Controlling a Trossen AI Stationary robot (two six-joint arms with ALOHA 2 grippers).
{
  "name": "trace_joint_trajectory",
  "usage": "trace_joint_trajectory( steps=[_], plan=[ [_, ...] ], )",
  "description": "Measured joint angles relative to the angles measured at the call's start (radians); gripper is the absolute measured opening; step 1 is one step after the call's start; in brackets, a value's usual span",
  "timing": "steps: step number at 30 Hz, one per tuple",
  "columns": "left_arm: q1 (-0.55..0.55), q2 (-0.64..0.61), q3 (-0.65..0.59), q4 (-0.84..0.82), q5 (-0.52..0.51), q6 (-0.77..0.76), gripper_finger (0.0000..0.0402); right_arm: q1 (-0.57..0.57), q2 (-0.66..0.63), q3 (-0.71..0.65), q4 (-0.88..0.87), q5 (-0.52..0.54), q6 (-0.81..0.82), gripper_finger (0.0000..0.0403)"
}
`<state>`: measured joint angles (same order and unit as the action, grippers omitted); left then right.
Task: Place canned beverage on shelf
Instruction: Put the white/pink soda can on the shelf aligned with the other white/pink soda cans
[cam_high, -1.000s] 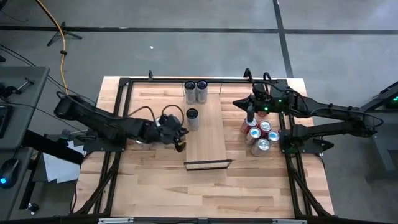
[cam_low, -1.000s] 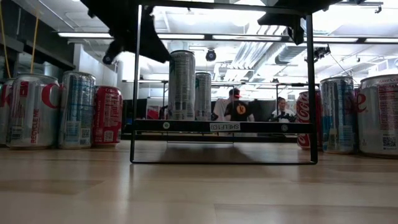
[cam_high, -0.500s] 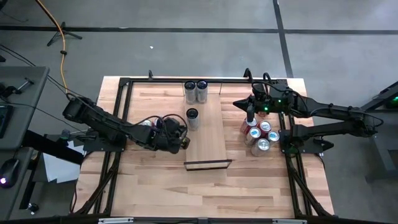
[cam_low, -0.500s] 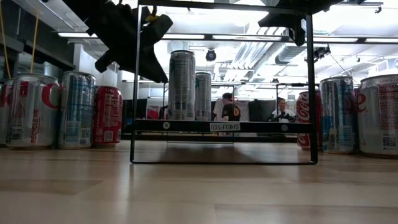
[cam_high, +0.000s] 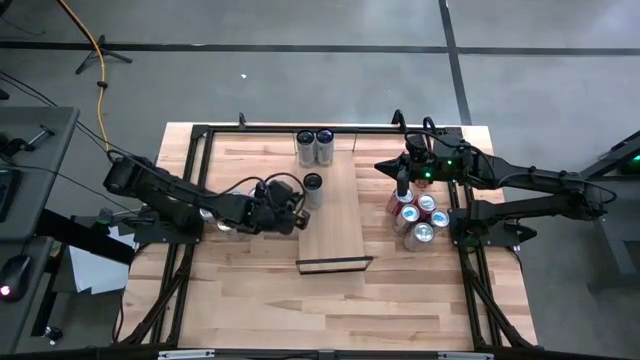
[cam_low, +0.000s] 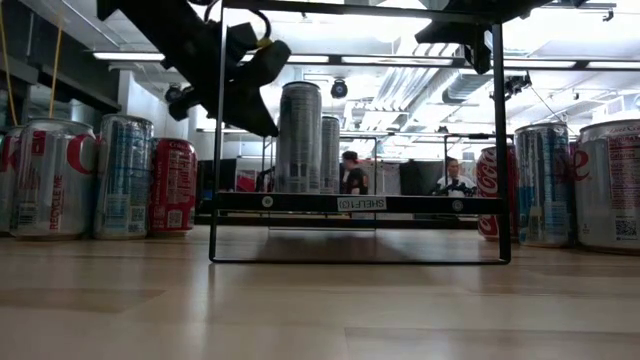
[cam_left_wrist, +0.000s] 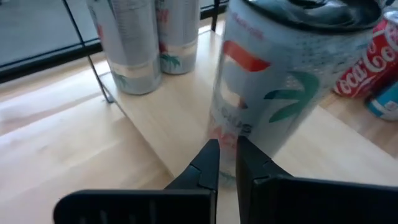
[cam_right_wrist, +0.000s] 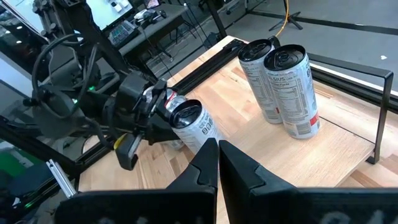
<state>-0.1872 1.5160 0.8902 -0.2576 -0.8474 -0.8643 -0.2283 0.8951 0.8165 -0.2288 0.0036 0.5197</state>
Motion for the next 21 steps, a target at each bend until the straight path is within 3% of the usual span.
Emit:
trace_joint_trajectory(
  steps=[21],
  plan=[
    [0.138,0.022,0.001,0.138,0.084,0.177,0.0000,0.000,0.000,0.000,0.001,0.000,-0.003,0.0001]
  ],
)
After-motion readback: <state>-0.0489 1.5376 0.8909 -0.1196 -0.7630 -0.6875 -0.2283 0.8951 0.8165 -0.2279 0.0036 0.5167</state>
